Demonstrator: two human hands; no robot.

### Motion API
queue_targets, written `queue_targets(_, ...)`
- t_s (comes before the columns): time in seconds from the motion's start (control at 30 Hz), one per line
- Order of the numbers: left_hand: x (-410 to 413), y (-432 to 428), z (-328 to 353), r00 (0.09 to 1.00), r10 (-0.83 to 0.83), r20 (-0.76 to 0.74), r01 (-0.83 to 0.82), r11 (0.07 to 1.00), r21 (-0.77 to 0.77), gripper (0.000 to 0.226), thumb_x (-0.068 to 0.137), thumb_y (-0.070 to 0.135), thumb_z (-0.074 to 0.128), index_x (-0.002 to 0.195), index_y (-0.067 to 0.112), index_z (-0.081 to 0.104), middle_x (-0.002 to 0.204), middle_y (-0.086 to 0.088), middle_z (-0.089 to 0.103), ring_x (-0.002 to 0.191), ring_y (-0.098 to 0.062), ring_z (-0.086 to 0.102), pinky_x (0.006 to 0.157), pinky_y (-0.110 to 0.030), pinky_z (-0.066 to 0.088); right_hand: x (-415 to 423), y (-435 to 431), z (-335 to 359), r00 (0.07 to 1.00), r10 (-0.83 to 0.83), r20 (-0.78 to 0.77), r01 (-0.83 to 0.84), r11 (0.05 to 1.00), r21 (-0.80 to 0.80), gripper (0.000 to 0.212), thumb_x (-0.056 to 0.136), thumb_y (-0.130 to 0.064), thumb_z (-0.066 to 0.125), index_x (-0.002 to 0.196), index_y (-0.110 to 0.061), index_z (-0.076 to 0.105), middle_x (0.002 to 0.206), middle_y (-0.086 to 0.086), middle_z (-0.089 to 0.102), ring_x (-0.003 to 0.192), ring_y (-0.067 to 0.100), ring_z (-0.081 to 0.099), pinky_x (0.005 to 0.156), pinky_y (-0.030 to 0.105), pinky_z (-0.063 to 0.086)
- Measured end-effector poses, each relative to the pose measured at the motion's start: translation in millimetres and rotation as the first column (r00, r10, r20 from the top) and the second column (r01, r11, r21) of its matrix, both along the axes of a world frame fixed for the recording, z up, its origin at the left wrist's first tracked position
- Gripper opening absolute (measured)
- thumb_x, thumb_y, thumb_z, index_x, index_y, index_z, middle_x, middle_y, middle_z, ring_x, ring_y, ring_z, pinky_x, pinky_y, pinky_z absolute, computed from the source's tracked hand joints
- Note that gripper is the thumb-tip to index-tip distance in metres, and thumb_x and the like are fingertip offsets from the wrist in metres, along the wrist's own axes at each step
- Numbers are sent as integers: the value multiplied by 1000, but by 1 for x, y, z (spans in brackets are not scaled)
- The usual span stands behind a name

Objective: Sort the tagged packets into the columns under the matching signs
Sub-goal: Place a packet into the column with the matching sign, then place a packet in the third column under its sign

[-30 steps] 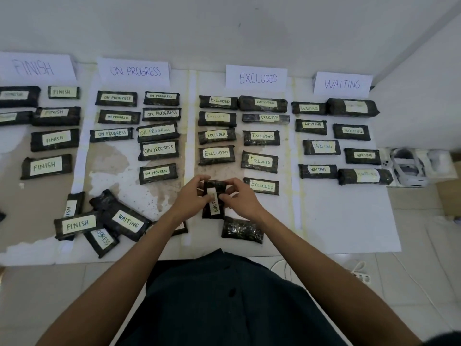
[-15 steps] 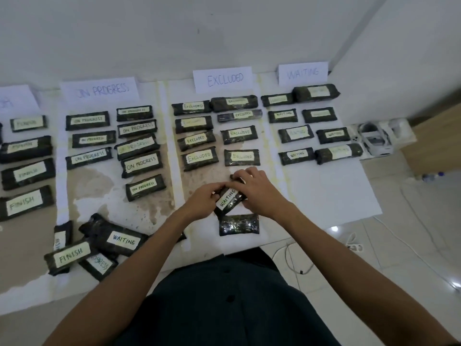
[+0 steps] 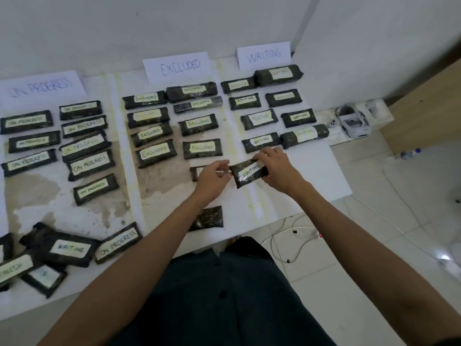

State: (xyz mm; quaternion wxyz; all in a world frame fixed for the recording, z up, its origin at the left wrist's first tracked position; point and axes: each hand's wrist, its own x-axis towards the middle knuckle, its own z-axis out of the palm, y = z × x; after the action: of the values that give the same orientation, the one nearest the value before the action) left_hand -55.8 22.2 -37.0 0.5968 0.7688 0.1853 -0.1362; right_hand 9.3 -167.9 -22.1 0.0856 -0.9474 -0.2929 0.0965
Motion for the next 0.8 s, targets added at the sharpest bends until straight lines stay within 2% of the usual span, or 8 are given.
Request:
queue_targets(0.07, 11, -24, -4, 1000, 0, -4, 0, 1000, -11, 39, 90, 3, 54, 128, 10, 52, 127, -9, 57, 107, -17, 58, 86, -25, 46, 12, -21, -10, 999, -36, -33, 35, 999, -14, 49, 67, 2, 69, 114, -6, 59, 117, 16, 57, 99, 40, 49, 83, 49, 45)
queue_targets(0.17, 28, -58, -10, 1000, -29, 5, 29, 1000, 7, 44, 90, -1, 49, 132, 9, 48, 133, -6, 52, 107, -13, 55, 83, -23, 44, 30, -45, -20, 992, -93, -84, 92, 996, -18, 48, 71, 1, 67, 117, -7, 57, 120, 15, 54, 105, 38, 47, 87, 47, 44)
queue_targets(0.27, 46, -82, -20, 998, -61, 21, 61, 998, 18, 47, 89, -4, 46, 134, 10, 46, 138, -9, 49, 113, -22, 57, 83, -28, 48, 49, -62, -31, 987, -119, -109, 118, 993, -22, 46, 74, 1, 67, 118, -7, 55, 123, 15, 53, 108, 36, 45, 89, 46, 43)
queue_targets(0.33, 55, -92, -28, 995, -94, 36, 91, 993, 80, 47, 89, -3, 45, 134, 10, 46, 134, -10, 52, 114, -23, 57, 83, -24, 47, 61, -70, -38, 985, -113, -129, 111, 994, -23, 49, 74, 0, 68, 121, -7, 55, 124, 15, 53, 111, 35, 44, 92, 44, 42)
queue_targets(0.43, 61, -98, -37, 985, -160, 67, 141, 964, 226, 45, 89, -2, 46, 134, 6, 45, 131, -14, 54, 115, -26, 56, 87, -16, 40, 73, -75, -48, 984, -83, -157, 78, 996, -35, 56, 72, -2, 73, 124, -7, 55, 128, 15, 52, 113, 33, 43, 94, 39, 39)
queue_targets(0.6, 50, -88, -40, 956, -286, 63, 248, 906, 343, 54, 91, 5, 50, 142, 9, 35, 145, -10, 40, 129, -23, 45, 103, -26, 36, 70, -74, -50, 993, -29, -114, 22, 998, -65, 54, 76, -5, 69, 127, -10, 52, 130, 15, 48, 113, 32, 42, 93, 39, 40)
queue_targets(0.7, 32, -66, -32, 939, -328, 100, 259, 870, 420, 48, 90, 7, 52, 137, 11, 44, 140, -7, 47, 126, -21, 46, 104, -29, 36, 56, -64, -43, 997, 27, -68, -30, 999, -39, 52, 77, -12, 70, 126, -11, 53, 127, 15, 48, 111, 33, 43, 92, 41, 42)
queue_targets(0.8, -1, -36, -30, 942, -331, 59, 266, 842, 469, 42, 88, 8, 54, 130, 15, 50, 132, -5, 52, 125, -20, 46, 106, -32, 35, 35, -42, -33, 986, 121, -113, -120, 993, 18, 51, 79, -17, 70, 126, -10, 53, 127, 15, 49, 114, 34, 43, 95, 44, 41)
